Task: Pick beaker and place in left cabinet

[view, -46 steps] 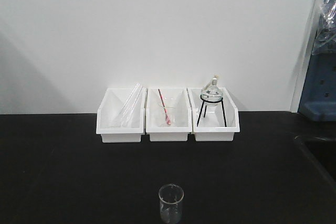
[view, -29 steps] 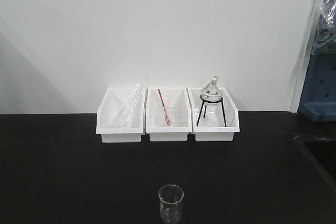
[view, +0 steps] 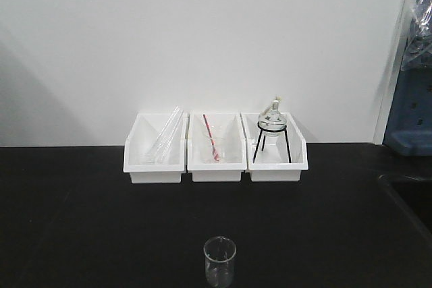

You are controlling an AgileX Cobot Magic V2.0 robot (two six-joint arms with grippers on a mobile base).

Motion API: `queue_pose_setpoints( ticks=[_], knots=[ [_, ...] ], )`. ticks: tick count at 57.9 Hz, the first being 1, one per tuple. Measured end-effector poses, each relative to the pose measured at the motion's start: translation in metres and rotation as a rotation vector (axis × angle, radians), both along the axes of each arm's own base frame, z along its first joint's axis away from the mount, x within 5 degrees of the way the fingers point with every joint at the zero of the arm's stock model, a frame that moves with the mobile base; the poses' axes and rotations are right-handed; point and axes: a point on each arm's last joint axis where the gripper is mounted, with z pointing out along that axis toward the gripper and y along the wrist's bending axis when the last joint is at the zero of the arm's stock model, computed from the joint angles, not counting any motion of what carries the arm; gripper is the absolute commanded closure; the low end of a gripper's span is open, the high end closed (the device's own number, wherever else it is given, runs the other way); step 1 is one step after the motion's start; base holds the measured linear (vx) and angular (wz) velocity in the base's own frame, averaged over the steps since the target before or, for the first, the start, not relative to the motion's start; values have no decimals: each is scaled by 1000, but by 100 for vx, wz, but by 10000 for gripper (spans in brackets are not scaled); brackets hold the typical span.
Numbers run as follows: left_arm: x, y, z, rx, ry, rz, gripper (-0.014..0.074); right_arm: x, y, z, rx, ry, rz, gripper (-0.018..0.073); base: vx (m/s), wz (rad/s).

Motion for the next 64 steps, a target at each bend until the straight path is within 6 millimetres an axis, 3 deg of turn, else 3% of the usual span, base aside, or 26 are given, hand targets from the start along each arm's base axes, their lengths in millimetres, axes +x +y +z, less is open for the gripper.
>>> queue_pose_setpoints(
  ticks=[28,45,51,58,64],
  knots=[
    [0,0,0,0,0,0,595,0,0,2,1,-20,2,568,0,0],
    [0,0,0,0,0,0,595,-1,2,23,15,-253,19,566,0,0],
    [0,0,0,0,0,0,595,-4,1,39,70,-291,21,565,0,0],
    [0,0,0,0,0,0,595,-12,0,76,105,-326,20,564,0,0],
    [0,0,0,0,0,0,595,-11,0,96,104,-274,13,560,0,0]
  ],
)
